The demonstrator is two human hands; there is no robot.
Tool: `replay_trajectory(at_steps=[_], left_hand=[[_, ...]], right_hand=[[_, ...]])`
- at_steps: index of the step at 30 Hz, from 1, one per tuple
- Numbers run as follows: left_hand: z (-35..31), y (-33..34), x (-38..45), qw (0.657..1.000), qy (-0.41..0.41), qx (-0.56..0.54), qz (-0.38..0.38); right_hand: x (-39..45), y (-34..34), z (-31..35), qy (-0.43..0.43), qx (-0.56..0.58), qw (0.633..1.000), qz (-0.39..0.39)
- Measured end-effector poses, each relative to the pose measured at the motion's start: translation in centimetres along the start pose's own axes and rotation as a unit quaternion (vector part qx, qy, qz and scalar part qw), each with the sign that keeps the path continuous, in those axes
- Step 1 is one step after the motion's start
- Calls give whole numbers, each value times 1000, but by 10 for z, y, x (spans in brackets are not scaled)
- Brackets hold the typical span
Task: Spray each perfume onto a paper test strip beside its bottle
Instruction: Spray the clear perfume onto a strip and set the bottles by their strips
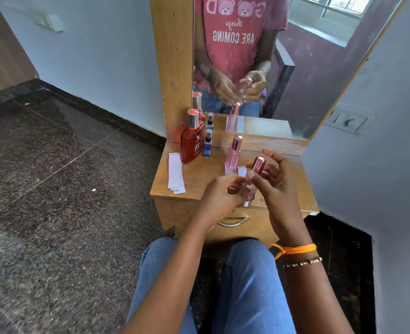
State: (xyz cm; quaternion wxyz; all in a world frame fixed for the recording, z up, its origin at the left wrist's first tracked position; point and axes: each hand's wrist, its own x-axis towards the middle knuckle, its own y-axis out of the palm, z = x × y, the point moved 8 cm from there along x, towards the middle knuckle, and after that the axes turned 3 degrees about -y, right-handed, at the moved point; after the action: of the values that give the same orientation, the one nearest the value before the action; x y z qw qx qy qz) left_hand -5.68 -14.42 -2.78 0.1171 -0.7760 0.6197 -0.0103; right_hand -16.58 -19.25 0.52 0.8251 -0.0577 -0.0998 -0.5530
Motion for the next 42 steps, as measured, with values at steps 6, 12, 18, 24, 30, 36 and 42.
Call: replay_trajectory(at_steps=[6, 12, 18, 24, 30, 36, 42], left_hand=[[-4, -4, 6, 1000, 10, 25, -15], [2, -9, 11, 985, 26, 144, -93], [1, 15, 9, 903, 119, 401, -101], [14, 27, 15, 885, 100, 451, -57], [20, 24, 20, 893, 82, 441, -39], [20, 23, 19, 899, 78, 429, -37], [17, 24, 18, 900, 84, 426, -32]], right_hand=[[-1, -1, -1, 4, -62, 997, 55], [23, -18, -9, -19, -122, 992, -7], [55, -23, -18, -42, -186, 980, -62], [68, -8, -29, -43, -184, 982, -7], [75, -2, -35, -41, -216, 975, 17], [78, -4, -38, -42, -230, 972, 27], [74, -5, -35, -25, -225, 973, 44]])
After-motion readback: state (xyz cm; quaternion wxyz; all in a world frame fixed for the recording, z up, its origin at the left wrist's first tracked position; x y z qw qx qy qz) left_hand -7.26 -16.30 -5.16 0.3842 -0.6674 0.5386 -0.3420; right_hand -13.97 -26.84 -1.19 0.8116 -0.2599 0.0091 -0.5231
